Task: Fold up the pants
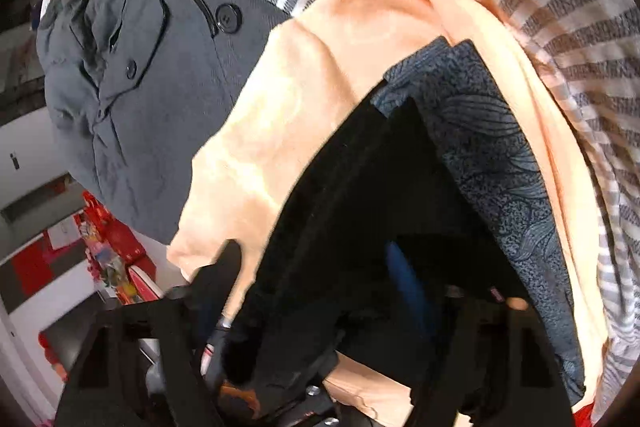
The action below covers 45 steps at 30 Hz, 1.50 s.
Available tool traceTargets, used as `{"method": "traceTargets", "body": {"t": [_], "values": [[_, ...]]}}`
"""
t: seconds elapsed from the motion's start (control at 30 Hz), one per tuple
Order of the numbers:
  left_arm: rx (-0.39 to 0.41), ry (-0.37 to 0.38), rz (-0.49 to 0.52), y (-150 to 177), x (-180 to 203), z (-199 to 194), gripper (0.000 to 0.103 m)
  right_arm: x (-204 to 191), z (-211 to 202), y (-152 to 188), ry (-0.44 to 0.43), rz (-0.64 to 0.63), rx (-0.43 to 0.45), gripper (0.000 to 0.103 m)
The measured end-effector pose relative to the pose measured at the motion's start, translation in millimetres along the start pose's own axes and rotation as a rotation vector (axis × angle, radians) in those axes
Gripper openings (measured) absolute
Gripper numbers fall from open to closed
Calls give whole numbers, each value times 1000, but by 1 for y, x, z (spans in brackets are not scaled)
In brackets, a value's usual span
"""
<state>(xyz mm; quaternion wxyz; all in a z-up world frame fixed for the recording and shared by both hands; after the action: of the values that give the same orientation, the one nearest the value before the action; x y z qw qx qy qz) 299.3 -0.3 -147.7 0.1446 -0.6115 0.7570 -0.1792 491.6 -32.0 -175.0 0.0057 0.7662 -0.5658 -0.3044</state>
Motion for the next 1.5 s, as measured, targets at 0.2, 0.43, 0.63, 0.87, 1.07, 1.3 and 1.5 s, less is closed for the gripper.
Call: {"method": "traceTargets", "body": {"t": [0.2,0.43,0.63,0.87,1.07,1.3,1.5], "values": [[38,31,69,-7,24,-21,29,18,-29,21,-121,34,101,17],[120,70,191,-23,72,-72,29,49,-92,75,-298,108,330,16],[157,173,276,-34,134,-114,29,86,-148,146,-453,173,527,16],[155,308,420,-19,249,-148,29,163,-190,256,-550,275,729,16],[122,398,566,22,352,-157,29,249,-193,365,-602,406,870,17],[23,406,706,86,439,-126,29,341,-147,449,-660,568,944,17],[-34,330,771,123,449,-87,29,382,-78,457,-798,668,956,17]]}}
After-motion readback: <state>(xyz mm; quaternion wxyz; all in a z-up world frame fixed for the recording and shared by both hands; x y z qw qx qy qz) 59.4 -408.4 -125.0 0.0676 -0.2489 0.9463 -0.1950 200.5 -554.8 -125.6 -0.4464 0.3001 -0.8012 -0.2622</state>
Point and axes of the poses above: each gripper's, at about its wrist camera, not at the fingertips, and z roughly the way its jaws point, x to its right, y to its underside, the point moved 8 cm from there along z, roughly the way its jaws point, and after that the axes turned 1 degree about x, right-handed, at the moved point
